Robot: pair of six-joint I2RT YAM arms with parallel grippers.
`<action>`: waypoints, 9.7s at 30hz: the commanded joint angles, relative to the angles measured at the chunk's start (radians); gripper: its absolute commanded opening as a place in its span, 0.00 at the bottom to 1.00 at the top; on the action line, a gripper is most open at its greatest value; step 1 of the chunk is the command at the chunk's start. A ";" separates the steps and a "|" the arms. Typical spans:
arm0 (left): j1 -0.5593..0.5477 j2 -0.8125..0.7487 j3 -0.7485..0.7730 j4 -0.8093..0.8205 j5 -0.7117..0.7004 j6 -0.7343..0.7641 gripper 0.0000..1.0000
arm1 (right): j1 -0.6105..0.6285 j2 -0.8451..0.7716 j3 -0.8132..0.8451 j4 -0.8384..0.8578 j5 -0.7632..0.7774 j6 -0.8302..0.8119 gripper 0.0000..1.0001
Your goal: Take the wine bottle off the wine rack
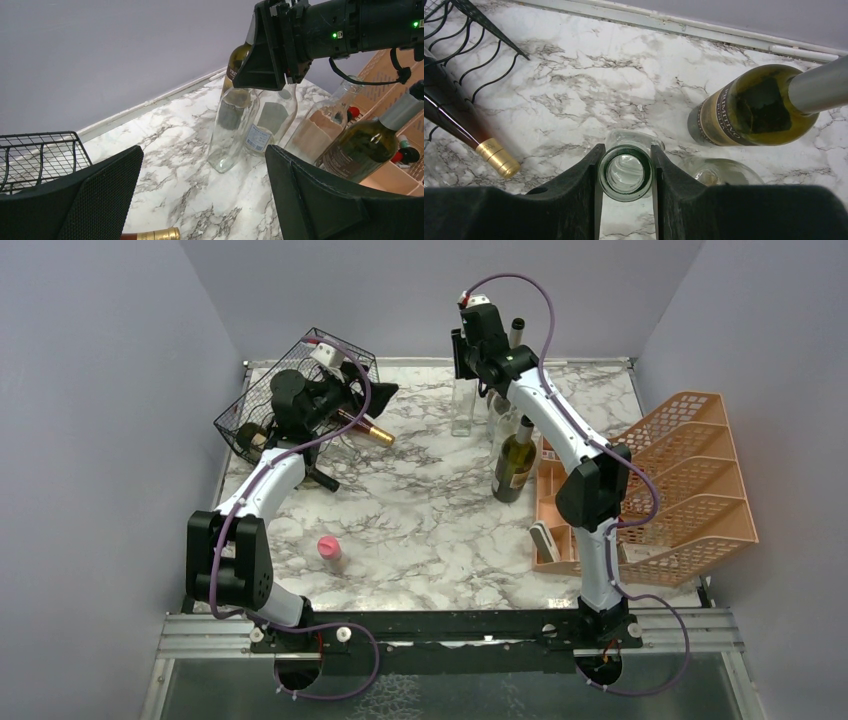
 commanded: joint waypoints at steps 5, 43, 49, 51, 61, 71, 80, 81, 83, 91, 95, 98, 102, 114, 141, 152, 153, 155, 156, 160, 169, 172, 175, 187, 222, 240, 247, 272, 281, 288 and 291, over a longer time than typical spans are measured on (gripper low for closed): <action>0.009 0.002 -0.001 0.029 -0.009 -0.011 0.99 | -0.008 0.013 0.026 0.001 -0.008 -0.022 0.35; 0.225 -0.016 0.017 0.029 -0.059 -0.184 0.99 | 0.297 -0.069 -0.340 0.206 -0.341 -0.120 0.92; 0.258 0.017 0.035 0.029 -0.029 -0.252 0.99 | 0.287 0.106 -0.239 0.280 -0.318 -0.187 0.99; 0.262 0.027 0.040 0.029 -0.021 -0.274 0.99 | 0.272 0.147 -0.209 0.304 -0.326 -0.192 0.99; 0.267 0.076 0.052 0.029 -0.006 -0.352 0.99 | 0.190 0.281 -0.132 0.401 -0.497 -0.190 0.96; 0.267 0.104 0.058 0.029 0.008 -0.370 0.99 | 0.161 0.394 -0.064 0.517 -0.653 -0.156 0.86; 0.267 0.102 0.063 0.029 0.020 -0.381 0.99 | 0.153 0.502 0.028 0.566 -0.757 -0.087 0.73; 0.266 0.102 0.064 0.029 0.020 -0.384 0.99 | 0.153 0.511 0.032 0.572 -0.771 -0.081 0.72; 0.267 0.104 0.065 0.028 0.021 -0.385 0.99 | 0.153 0.528 0.048 0.579 -0.801 -0.076 0.69; 0.267 0.104 0.065 0.029 0.022 -0.388 0.99 | 0.147 0.562 0.063 0.626 -0.847 -0.052 0.55; 0.267 0.106 0.066 0.028 0.025 -0.396 0.99 | 0.137 0.567 0.064 0.641 -0.869 -0.043 0.46; 0.267 0.107 0.070 0.029 0.028 -0.400 0.99 | 0.134 0.569 0.073 0.644 -0.904 -0.043 0.39; 0.267 0.104 0.068 0.029 0.027 -0.395 0.99 | 0.134 0.559 0.069 0.644 -0.926 -0.053 0.24; 0.266 0.104 0.068 0.029 0.030 -0.397 0.99 | 0.137 0.411 -0.071 0.663 -0.888 -0.086 0.02; 0.264 0.105 0.066 0.029 0.026 -0.385 0.99 | 0.158 -0.136 -0.741 0.881 -0.562 -0.175 0.01; 0.226 0.109 0.064 0.029 0.027 -0.316 0.99 | 0.159 -0.294 -0.850 0.732 -0.511 -0.148 0.01; 0.219 0.108 0.063 0.028 0.029 -0.308 0.99 | 0.159 -0.308 -0.858 0.711 -0.508 -0.139 0.01; 0.202 0.101 0.062 0.029 0.032 -0.286 0.99 | 0.158 -0.341 -0.878 0.677 -0.504 -0.120 0.01; 0.192 0.096 0.061 0.028 0.033 -0.269 0.99 | 0.159 -0.356 -0.889 0.659 -0.502 -0.112 0.01; 0.144 0.068 0.045 0.029 0.010 -0.206 0.99 | 0.159 -0.425 -0.930 0.588 -0.499 -0.079 0.01; 0.017 -0.021 0.011 0.029 0.053 -0.009 0.99 | 0.159 -0.568 -0.923 0.348 -0.497 -0.036 0.01; -0.016 -0.045 0.000 0.029 0.105 0.045 0.99 | 0.158 -0.607 -0.885 0.246 -0.490 -0.014 0.01; -0.030 -0.043 0.004 0.055 0.227 0.046 0.96 | 0.159 -0.631 -0.832 0.136 -0.482 -0.003 0.01; -0.207 -0.131 -0.203 0.099 0.527 0.410 0.99 | 0.157 -0.748 -0.788 -0.098 -0.391 -0.033 0.01; -0.516 0.053 -0.209 0.095 0.064 0.551 0.39 | 0.157 -0.842 -0.804 -0.054 -0.441 0.072 0.22; -0.514 0.045 -0.155 0.049 0.087 0.494 0.11 | 0.157 -1.041 -1.116 0.305 -0.257 0.297 0.67; -0.514 0.047 -0.136 0.049 0.104 0.444 0.11 | 0.158 -1.056 -1.246 0.462 -0.278 0.318 0.66; -0.490 -0.059 -0.128 0.050 0.131 0.376 0.99 | 0.158 -0.876 -1.074 0.472 -0.277 0.214 0.01; -0.435 -0.204 -0.154 0.070 0.056 0.389 0.99 | 0.157 -0.698 -0.777 0.247 -0.131 0.152 0.01; -0.373 -0.288 -0.252 0.195 -0.214 0.373 0.99 | 0.147 -0.595 -0.619 0.184 -0.121 0.133 0.01; -0.338 -0.301 -0.269 0.208 -0.372 0.351 0.99 | 0.138 -0.551 -0.550 0.156 -0.105 0.125 0.01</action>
